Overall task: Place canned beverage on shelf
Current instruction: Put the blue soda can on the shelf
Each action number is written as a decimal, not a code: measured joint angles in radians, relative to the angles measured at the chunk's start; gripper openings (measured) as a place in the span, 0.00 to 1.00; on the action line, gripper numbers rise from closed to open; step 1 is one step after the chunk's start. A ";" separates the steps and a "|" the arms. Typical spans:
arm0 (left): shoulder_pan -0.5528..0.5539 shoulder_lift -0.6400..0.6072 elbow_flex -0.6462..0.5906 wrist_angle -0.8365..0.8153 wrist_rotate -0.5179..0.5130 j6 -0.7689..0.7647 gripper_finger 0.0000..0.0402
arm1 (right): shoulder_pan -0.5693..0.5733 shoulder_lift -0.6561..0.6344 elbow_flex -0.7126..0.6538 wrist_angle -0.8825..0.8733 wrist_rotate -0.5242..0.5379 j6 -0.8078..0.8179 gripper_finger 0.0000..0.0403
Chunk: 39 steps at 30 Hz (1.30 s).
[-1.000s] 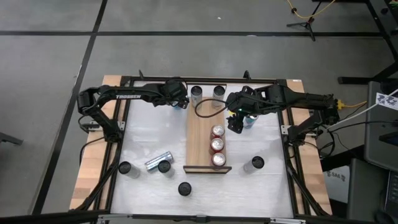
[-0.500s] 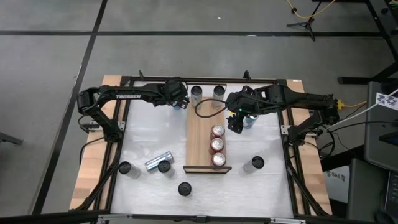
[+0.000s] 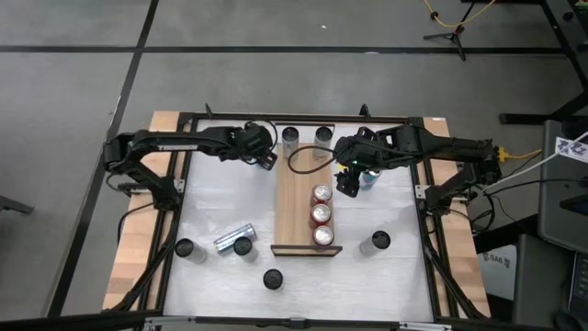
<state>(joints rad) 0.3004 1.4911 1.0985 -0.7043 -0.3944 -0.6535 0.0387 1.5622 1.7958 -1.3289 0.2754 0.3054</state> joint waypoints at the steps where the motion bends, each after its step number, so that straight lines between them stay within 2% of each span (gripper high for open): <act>1: -0.010 -0.015 0.000 -0.017 -0.002 0.003 0.52 | 0.000 0.000 0.000 0.000 0.000 0.000 0.85; 3: -0.035 -0.052 0.000 -0.038 0.007 0.017 0.52 | 0.000 0.000 0.000 0.000 0.000 0.000 0.85; 9: -0.128 -0.166 0.000 -0.045 0.119 0.087 0.52 | 0.000 0.000 0.000 0.000 0.000 0.000 0.85; 16: -0.291 -0.242 0.000 -0.002 0.185 0.129 0.52 | 0.000 0.000 0.000 0.003 0.000 0.000 0.85; 25: -0.480 -0.220 0.000 0.256 0.208 0.178 0.52 | 0.000 0.000 0.000 0.005 0.000 0.003 0.85; 39: -0.601 -0.087 0.000 0.323 0.237 0.196 0.52 | 0.000 0.001 0.000 0.039 -0.005 0.005 0.85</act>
<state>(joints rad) -0.3006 1.4037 1.0985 -0.3816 -0.1574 -0.4575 0.0390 1.5635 1.7962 -1.2901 0.2699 0.3106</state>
